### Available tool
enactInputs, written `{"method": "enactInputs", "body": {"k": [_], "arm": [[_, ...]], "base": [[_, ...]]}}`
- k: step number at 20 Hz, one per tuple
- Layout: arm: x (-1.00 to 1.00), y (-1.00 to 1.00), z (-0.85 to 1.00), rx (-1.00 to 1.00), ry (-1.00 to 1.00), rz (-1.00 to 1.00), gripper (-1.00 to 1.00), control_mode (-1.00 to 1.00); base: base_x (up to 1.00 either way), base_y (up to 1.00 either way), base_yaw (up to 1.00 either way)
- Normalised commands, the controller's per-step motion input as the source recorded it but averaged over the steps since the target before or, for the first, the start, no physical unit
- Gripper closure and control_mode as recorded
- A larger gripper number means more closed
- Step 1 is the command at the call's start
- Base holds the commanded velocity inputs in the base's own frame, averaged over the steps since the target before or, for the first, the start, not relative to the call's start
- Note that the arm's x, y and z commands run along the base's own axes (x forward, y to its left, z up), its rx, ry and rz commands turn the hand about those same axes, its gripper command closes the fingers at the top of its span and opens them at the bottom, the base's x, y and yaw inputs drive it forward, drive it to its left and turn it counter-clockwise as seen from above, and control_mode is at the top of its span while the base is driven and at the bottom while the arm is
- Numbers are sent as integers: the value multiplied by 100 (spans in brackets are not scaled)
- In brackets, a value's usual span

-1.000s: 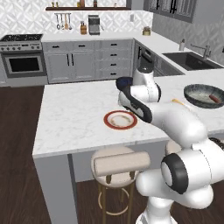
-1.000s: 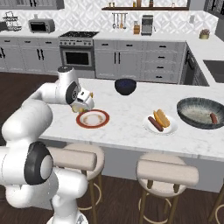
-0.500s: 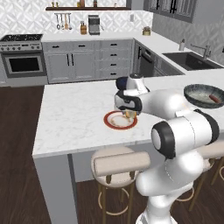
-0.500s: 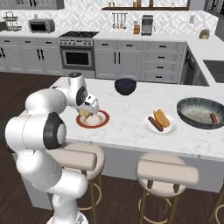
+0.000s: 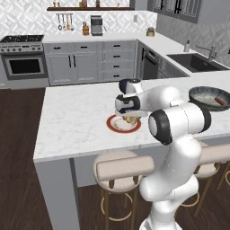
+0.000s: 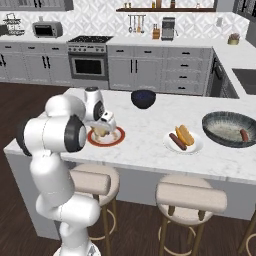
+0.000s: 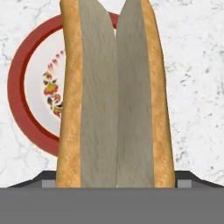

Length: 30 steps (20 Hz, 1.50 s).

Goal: Place one bun and one sausage from the bowl on each plate.

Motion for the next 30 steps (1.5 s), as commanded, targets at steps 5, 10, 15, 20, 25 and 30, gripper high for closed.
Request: {"method": "enactInputs", "body": {"k": [5,10,15,20,25,30], "arm": [[44,0,-48,0,0,0,100,-100],[43,0,-28,0,0,0,-100,-100],[7,0,-4,0,-2,0,-100,-100],[-1,0,0,0,-6,0,-100,-100],[-26,0,9,0,-12,0,-100,-100],[-100,-14,80,0,-45,0,-100,-100]], "base": [[0,0,0],[0,0,0],[0,0,0],[0,0,0],[0,0,0],[0,0,0]]}}
